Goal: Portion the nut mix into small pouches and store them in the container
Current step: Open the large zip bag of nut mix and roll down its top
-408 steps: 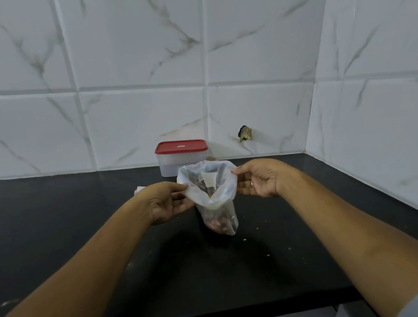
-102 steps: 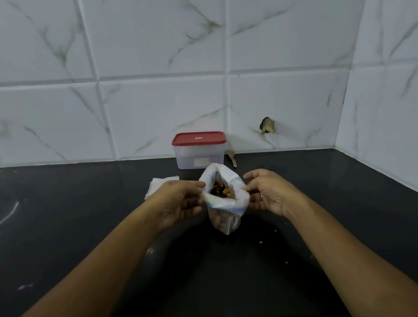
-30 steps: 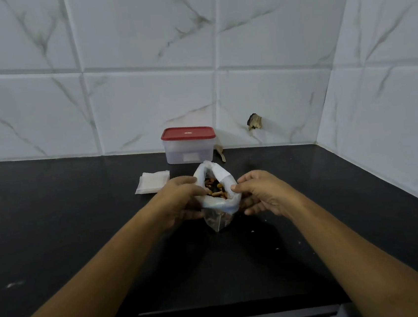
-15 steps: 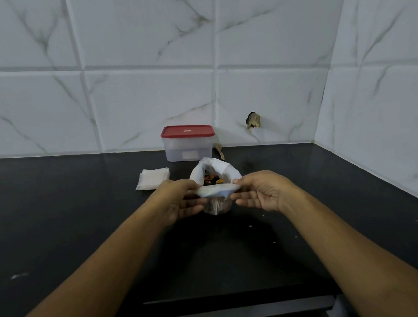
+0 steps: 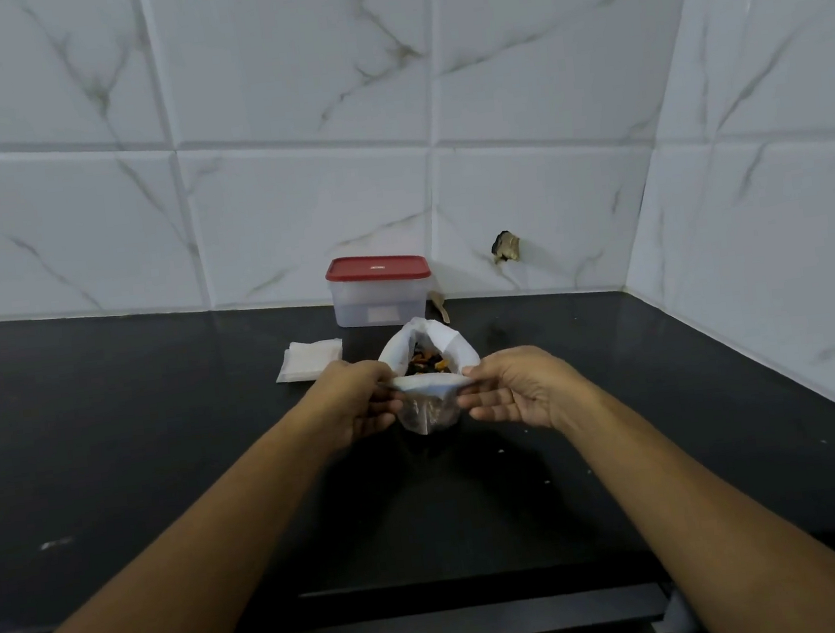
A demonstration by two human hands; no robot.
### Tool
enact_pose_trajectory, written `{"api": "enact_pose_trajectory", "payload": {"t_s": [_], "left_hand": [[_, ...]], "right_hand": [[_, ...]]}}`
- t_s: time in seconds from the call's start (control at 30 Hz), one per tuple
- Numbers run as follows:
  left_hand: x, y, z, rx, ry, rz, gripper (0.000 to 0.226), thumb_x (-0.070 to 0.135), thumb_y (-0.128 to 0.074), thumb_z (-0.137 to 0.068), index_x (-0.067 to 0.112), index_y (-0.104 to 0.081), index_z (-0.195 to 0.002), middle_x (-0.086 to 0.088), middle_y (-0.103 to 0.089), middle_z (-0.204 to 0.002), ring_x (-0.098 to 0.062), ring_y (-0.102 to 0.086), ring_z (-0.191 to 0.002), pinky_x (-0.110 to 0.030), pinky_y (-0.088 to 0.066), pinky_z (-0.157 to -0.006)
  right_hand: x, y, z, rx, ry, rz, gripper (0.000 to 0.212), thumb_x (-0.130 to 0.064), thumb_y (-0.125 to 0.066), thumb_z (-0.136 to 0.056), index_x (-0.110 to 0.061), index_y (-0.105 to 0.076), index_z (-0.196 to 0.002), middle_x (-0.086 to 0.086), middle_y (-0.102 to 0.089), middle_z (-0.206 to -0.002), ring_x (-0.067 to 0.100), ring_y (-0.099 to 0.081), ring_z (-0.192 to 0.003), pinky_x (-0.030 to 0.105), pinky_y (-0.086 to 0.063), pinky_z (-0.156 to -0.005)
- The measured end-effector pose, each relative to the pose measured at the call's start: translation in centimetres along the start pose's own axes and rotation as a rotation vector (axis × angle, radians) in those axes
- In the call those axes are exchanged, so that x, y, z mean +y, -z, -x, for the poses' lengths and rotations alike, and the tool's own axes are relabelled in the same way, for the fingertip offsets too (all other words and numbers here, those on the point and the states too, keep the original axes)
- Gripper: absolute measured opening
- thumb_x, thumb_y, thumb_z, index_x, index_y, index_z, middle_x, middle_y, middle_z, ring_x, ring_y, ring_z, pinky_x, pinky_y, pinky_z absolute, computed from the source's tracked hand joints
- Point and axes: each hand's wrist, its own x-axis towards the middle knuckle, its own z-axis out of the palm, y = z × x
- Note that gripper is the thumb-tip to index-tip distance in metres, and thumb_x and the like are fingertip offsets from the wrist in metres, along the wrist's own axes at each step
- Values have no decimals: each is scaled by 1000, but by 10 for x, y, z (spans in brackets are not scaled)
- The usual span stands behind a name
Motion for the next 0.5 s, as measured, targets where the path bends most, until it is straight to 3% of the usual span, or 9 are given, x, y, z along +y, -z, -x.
{"api": "enact_pose_trajectory", "payload": {"t_s": [0.2,0.3,0.5], "left_hand": [[-2,-3,1,-43,178,375,20,-1,-56,-99,-10,-58,-117,-26,-75,-87,-26,-76,-64,-29,-60,-48],[-5,-6,1,-34,197,527,24,-5,-53,-99,-12,-56,-122,-30,-74,-89,-31,-77,-68,-32,-61,-50],[-6,-14,6,-24,167,689,37,-9,-45,-101,-1,-49,-137,-29,-71,-98,-31,-74,-76,-39,-62,-63]], "right_hand": [[8,-4,-5,41,-36,-320,11,3,-54,-103,11,-58,-110,25,-76,-87,25,-77,-63,33,-64,-58],[11,-10,-7,38,-67,-481,15,5,-52,-103,15,-59,-112,27,-75,-81,28,-77,-62,35,-64,-58],[7,-16,-6,46,-93,-724,15,1,-52,-105,13,-61,-104,30,-71,-104,36,-72,-96,43,-60,-88]]}}
